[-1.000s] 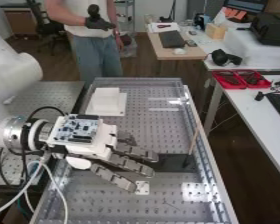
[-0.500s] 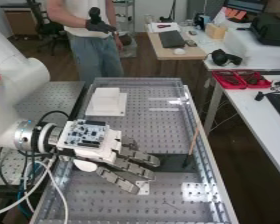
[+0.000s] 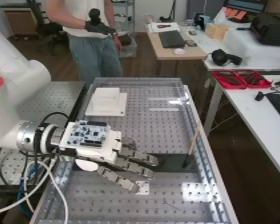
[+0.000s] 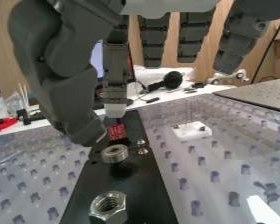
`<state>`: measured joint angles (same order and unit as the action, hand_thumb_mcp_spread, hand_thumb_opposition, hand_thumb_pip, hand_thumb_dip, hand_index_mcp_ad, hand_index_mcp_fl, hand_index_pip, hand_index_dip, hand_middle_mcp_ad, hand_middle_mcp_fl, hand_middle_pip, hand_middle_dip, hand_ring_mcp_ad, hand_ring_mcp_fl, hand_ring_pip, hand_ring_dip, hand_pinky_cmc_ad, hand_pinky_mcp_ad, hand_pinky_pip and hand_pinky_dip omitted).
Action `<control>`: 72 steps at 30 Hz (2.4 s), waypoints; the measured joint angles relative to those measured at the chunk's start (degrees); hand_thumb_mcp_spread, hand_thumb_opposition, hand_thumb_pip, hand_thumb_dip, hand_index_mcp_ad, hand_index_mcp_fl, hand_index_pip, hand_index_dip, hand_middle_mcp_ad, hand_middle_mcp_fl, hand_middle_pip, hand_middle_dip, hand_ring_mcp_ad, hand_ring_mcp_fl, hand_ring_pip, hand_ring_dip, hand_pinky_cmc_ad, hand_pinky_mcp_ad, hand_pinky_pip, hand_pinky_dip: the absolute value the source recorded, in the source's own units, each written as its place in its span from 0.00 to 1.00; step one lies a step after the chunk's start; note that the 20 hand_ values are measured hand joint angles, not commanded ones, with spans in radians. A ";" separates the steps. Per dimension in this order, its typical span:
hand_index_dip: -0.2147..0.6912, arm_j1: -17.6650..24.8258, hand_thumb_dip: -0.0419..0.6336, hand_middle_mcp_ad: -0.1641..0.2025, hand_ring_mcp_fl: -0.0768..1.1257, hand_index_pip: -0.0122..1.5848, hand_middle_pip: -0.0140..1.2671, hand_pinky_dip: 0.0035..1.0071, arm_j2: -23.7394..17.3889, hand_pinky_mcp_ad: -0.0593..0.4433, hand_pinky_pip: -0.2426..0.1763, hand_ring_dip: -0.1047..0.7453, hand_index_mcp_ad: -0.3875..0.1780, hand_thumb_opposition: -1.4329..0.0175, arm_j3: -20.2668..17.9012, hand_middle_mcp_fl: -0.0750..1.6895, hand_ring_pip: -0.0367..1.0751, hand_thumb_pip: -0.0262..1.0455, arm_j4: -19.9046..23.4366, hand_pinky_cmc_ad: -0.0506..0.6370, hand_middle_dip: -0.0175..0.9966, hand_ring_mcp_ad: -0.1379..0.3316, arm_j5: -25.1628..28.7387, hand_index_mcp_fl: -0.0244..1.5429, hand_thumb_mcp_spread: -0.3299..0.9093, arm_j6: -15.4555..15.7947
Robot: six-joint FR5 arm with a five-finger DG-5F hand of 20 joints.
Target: Grab the bearing and place it in the white container
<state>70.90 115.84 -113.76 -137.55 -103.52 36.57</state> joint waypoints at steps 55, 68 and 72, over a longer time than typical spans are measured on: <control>0.57 -0.99 0.53 0.64 0.07 0.85 0.11 0.19 3.71 0.72 0.44 0.20 0.50 0.40 4.16 0.07 0.13 0.51 -3.43 0.60 0.22 0.60 -3.23 0.12 0.65 4.25; 0.57 -0.89 0.53 0.64 0.07 0.86 0.11 0.19 3.95 0.72 0.44 0.21 0.50 0.40 4.22 0.07 0.13 0.50 -3.25 0.60 0.22 0.60 -3.17 0.12 0.65 4.19; 0.57 -0.97 0.53 0.64 0.07 0.86 0.11 0.19 3.97 0.72 0.44 0.21 0.50 0.40 4.32 0.07 0.13 0.50 -3.32 0.60 0.22 0.60 -3.24 0.12 0.65 4.37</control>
<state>69.92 119.81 -109.44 -140.87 -106.76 40.95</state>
